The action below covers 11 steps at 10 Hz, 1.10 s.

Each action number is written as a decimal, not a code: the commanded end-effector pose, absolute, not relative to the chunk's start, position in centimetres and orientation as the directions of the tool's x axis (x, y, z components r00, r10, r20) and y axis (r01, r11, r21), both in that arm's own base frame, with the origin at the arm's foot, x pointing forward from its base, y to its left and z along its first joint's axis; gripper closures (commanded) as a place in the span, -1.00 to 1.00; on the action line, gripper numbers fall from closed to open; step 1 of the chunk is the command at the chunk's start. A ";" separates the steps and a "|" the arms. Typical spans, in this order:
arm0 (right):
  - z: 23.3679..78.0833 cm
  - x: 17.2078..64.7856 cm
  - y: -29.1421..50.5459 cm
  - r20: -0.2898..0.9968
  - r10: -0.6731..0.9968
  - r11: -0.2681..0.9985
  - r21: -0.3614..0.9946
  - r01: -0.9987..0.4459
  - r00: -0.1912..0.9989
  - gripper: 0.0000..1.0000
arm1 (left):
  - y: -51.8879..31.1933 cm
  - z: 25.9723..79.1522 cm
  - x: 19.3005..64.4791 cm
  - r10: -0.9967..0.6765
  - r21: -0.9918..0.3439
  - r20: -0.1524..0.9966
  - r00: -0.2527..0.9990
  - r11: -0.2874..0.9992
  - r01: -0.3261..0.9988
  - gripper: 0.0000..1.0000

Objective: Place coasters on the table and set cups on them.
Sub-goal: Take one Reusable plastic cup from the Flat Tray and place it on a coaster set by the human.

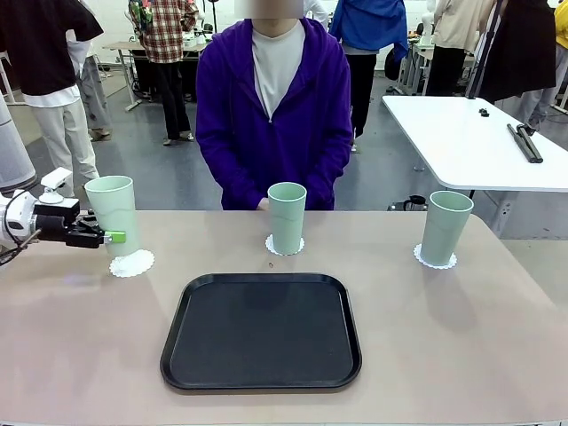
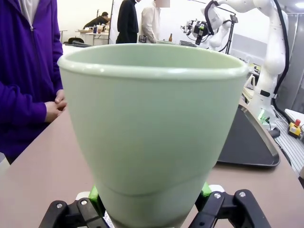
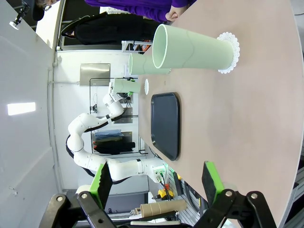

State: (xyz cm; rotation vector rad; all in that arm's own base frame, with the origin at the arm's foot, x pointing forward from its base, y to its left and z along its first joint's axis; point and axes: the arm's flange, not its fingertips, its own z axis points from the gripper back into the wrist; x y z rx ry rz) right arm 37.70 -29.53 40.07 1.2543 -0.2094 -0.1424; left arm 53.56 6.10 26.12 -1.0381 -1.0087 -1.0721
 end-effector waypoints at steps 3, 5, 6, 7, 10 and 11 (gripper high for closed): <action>40.2 37.7 -29.5 0.082 -0.223 0.312 0.950 -0.009 0.971 -1.00 | 6.5 24.4 54.1 -0.147 -0.123 0.980 0.133 0.072 0.990 -0.67; 40.2 37.7 -29.5 0.082 -0.223 0.312 0.950 -0.009 0.971 -1.00 | 6.5 24.2 54.1 -0.138 -0.118 0.982 0.126 0.064 0.991 -0.67; 40.2 37.7 -29.5 0.082 -0.223 0.312 0.950 -0.009 0.971 -1.00 | 6.5 23.9 54.1 -0.142 -0.112 0.983 0.119 0.057 0.992 -0.67; 40.2 37.7 -29.5 0.082 -0.223 0.312 0.950 -0.009 0.971 -1.00 | 6.4 23.7 54.3 -0.148 -0.113 0.982 0.120 0.055 0.992 -0.67; 40.2 37.7 -29.5 0.082 -0.223 0.312 0.950 -0.009 0.971 -1.00 | 6.0 23.0 54.8 -0.157 -0.103 0.981 0.111 0.059 0.993 -0.67; 40.2 37.7 -29.5 0.082 -0.223 0.312 0.950 -0.009 0.971 -1.00 | 6.0 22.8 55.0 -0.156 -0.104 0.981 0.112 0.060 0.993 -0.67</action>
